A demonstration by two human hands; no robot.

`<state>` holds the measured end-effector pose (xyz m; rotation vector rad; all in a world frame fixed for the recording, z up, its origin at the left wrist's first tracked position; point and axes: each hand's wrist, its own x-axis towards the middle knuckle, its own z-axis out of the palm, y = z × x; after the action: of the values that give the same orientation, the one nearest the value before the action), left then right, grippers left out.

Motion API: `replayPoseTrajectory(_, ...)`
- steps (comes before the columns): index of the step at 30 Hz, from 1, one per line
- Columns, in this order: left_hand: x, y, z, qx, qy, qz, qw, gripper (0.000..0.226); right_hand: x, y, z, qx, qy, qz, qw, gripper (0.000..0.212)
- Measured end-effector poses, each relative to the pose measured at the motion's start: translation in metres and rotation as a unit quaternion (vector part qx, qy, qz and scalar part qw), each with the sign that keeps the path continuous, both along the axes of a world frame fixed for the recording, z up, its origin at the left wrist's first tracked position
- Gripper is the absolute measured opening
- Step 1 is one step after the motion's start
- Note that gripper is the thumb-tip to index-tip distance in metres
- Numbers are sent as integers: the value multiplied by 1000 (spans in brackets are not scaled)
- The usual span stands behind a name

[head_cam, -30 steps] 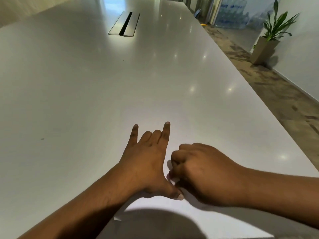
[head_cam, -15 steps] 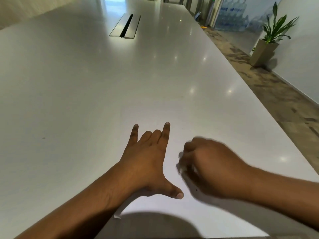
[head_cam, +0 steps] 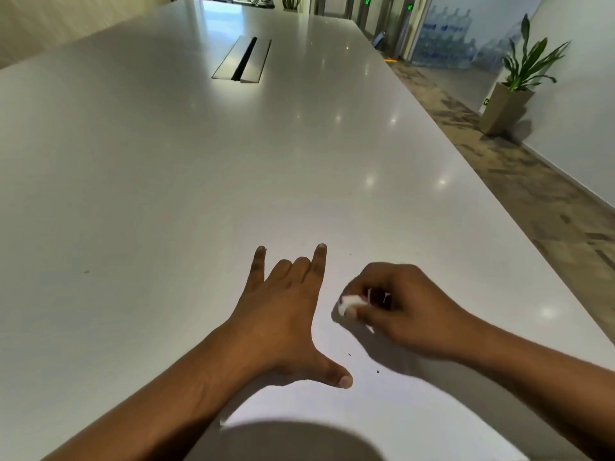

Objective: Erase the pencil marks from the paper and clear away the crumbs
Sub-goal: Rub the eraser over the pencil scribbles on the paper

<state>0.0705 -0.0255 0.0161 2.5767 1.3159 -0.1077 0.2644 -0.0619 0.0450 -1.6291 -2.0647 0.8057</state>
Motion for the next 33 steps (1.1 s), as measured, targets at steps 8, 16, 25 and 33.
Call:
replayPoseTrajectory(8,-27,12,0,-56,-355,88,929,92,5,-4,-31,21,312,-138,940,15)
replayPoseTrajectory(16,-40,16,-3,-49,-451,170,875,56,1,-5,-33,7,277,-116,954,10)
replayPoseTrajectory(25,-37,9,1,-86,-433,99,892,64,4,-5,-38,-10,283,-106,953,30)
replayPoseTrajectory(33,-26,-9,-2,-20,-138,32,990,112,2,-6,-29,20,227,-90,970,18)
